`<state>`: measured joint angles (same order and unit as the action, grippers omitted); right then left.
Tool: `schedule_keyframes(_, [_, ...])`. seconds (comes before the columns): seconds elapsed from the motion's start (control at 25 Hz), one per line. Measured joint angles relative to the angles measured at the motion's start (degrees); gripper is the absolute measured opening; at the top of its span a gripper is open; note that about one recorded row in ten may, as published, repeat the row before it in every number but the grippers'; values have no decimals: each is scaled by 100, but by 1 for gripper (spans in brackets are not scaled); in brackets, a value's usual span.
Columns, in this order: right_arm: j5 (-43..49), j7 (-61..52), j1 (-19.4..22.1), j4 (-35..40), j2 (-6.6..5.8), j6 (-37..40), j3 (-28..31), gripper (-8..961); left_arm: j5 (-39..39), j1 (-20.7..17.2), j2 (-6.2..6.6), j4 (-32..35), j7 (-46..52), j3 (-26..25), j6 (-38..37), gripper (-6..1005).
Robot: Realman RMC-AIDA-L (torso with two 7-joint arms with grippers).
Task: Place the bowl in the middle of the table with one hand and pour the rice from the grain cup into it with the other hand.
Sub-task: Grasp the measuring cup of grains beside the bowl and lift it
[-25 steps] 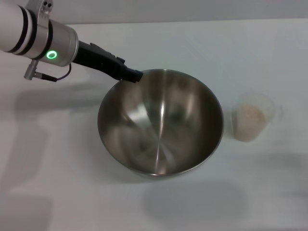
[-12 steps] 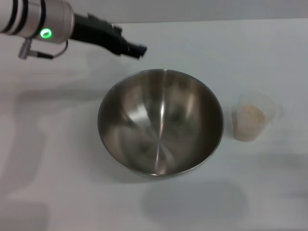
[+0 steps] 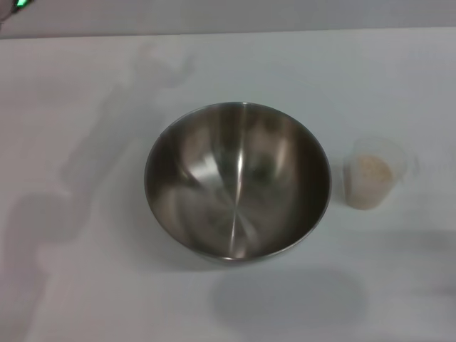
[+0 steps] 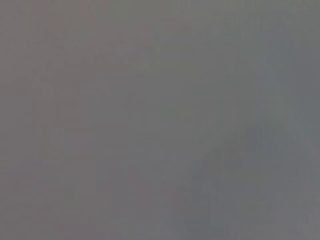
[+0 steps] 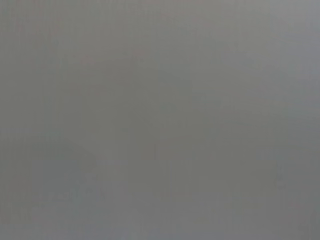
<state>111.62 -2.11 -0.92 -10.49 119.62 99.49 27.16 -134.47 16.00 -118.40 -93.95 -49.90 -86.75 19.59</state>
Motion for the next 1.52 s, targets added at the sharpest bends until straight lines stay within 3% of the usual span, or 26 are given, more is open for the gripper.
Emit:
schedule_keyframes(0.16, [0,0,12,24,0,7,0,815,-15,-589,14,522,-61,893,-2893,849])
schedule_keyframes(0.28, [0,0,43,44,3,35,0,814,-182,-788,17,1291,67,1578,-5097,850])
schedule_keyframes(0.4, [0,0,95,53,8,138,-21,813,-525,-850,16,2099,658,1944,-6599,850])
schedule_keyframes(0.6, [5,0,231,55,15,287,-60,812,-1069,-857,21,3320,2366,1976,-7503,851])
schedule_keyframes(0.8, [40,1,361,33,17,330,-106,811,-1312,-660,3,4749,3310,1994,-8432,851])
schedule_keyframes(1.08, [46,4,410,45,18,160,-402,809,-1313,-492,-12,5491,3561,2014,-8478,851])
schedule_keyframes(1.52, [61,9,169,-1,17,-612,-543,806,-1351,-342,13,6005,4515,2016,-8466,849])
